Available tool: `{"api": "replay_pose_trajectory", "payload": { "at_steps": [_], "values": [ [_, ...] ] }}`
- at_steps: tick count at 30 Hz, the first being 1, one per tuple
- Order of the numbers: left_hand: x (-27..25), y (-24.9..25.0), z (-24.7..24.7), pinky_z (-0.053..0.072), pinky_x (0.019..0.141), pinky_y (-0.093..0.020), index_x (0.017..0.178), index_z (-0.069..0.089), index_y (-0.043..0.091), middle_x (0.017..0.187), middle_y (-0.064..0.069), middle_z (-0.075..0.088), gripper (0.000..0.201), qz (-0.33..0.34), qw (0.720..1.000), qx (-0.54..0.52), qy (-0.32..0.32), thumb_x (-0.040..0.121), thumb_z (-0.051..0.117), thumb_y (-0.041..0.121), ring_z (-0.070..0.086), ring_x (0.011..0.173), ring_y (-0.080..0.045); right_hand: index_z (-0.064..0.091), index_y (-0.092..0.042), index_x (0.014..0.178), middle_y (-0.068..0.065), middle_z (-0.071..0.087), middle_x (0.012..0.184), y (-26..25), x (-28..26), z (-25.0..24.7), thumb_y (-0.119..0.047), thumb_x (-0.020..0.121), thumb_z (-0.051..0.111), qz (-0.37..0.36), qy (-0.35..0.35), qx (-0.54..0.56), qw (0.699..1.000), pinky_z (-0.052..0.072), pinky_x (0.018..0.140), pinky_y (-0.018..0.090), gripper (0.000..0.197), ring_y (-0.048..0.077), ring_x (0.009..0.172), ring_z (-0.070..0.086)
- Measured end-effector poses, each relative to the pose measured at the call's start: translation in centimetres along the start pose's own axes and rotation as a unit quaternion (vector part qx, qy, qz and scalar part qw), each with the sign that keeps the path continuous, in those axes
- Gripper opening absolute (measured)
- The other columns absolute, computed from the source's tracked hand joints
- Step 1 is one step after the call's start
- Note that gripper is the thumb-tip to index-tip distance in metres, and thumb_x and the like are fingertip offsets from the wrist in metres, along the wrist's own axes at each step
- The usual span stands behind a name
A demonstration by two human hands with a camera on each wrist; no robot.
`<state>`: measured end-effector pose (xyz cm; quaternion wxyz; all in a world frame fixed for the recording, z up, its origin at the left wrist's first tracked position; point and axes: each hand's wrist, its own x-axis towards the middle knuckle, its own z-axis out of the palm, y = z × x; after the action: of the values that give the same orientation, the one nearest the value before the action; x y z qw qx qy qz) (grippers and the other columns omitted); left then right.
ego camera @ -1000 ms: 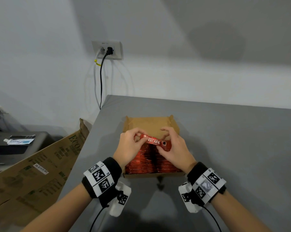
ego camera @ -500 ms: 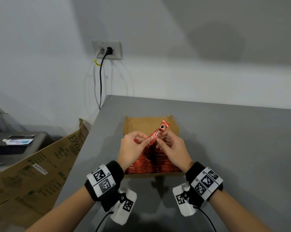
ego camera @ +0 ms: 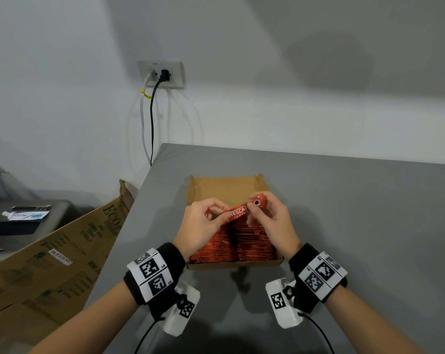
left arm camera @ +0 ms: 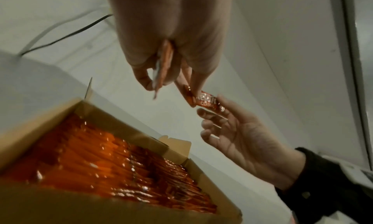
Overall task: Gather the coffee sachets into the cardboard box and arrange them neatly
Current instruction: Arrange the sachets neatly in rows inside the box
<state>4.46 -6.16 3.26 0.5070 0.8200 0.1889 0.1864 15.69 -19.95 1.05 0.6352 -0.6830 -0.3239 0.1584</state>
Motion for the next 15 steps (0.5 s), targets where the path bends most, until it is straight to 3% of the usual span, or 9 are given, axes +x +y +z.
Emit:
{"api": "replay_pose_trajectory", "payload": {
  "at_steps": [3, 6, 8, 10, 13, 15],
  "values": [
    [0.0, 0.0, -0.5, 0.039, 0.063, -0.006, 0.079, 0.070, 0.020, 0.069, 0.015, 0.064, 0.004, 0.024, 0.998, 0.043, -0.032, 0.080, 0.072, 0.017, 0.056, 0.063, 0.009, 0.067, -0.021, 0.073, -0.004, 0.068, 0.071, -0.2, 0.1, -1.4, -0.010, 0.077, 0.073, -0.010, 0.005, -0.106, 0.994, 0.052, 0.069, 0.025, 0.014, 0.012, 0.066, 0.063],
    [-0.1, -0.8, -0.6, 0.044, 0.067, -0.010, 0.081, 0.070, 0.022, 0.075, 0.012, 0.068, 0.002, 0.052, 0.988, 0.096, -0.105, 0.080, 0.072, 0.023, 0.062, 0.073, 0.001, 0.069, -0.030, 0.067, -0.011, 0.068, 0.071, -0.4, -0.4, -3.6, -0.017, 0.073, 0.078, 0.014, -0.096, -0.229, 0.969, 0.045, 0.063, 0.015, 0.017, 0.001, 0.063, 0.059],
    [-0.4, -1.6, 0.0, 0.047, 0.069, -0.014, 0.082, 0.071, 0.022, 0.080, 0.009, 0.069, 0.005, 0.073, 0.976, 0.143, -0.148, 0.080, 0.071, 0.026, 0.062, 0.075, -0.002, 0.074, -0.025, 0.075, -0.009, 0.068, 0.074, -0.3, -1.0, -4.3, -0.021, 0.075, 0.077, 0.049, -0.195, -0.292, 0.935, 0.039, 0.058, 0.010, 0.005, 0.000, 0.059, 0.055],
    [-0.6, -2.0, 1.1, 0.051, 0.073, -0.021, 0.086, 0.071, 0.023, 0.083, 0.008, 0.070, 0.008, 0.086, 0.962, 0.185, -0.183, 0.081, 0.070, 0.028, 0.061, 0.077, 0.000, 0.075, -0.020, 0.087, -0.010, 0.066, 0.072, -0.1, -1.6, -4.3, -0.020, 0.077, 0.075, 0.055, -0.240, -0.328, 0.912, 0.037, 0.054, 0.010, 0.010, -0.001, 0.055, 0.053],
    [-0.7, -2.2, 2.4, 0.050, 0.079, -0.024, 0.103, 0.065, 0.026, 0.092, 0.009, 0.070, 0.024, 0.097, 0.952, 0.209, -0.202, 0.081, 0.069, 0.033, 0.063, 0.082, -0.001, 0.075, -0.014, 0.089, -0.015, 0.056, 0.060, 0.2, -1.8, -4.1, -0.017, 0.079, 0.073, 0.050, -0.247, -0.375, 0.892, 0.039, 0.053, 0.008, 0.010, 0.001, 0.050, 0.053],
    [-0.4, -2.6, 2.5, 0.048, 0.083, -0.025, 0.116, 0.056, 0.028, 0.100, 0.012, 0.068, 0.040, 0.092, 0.949, 0.217, -0.210, 0.079, 0.070, 0.036, 0.062, 0.087, -0.005, 0.075, -0.012, 0.083, -0.009, 0.061, 0.063, 0.2, -1.5, -4.7, -0.015, 0.078, 0.074, 0.071, -0.212, -0.375, 0.900, 0.045, 0.057, 0.007, 0.006, 0.002, 0.055, 0.058]
  ]
}}
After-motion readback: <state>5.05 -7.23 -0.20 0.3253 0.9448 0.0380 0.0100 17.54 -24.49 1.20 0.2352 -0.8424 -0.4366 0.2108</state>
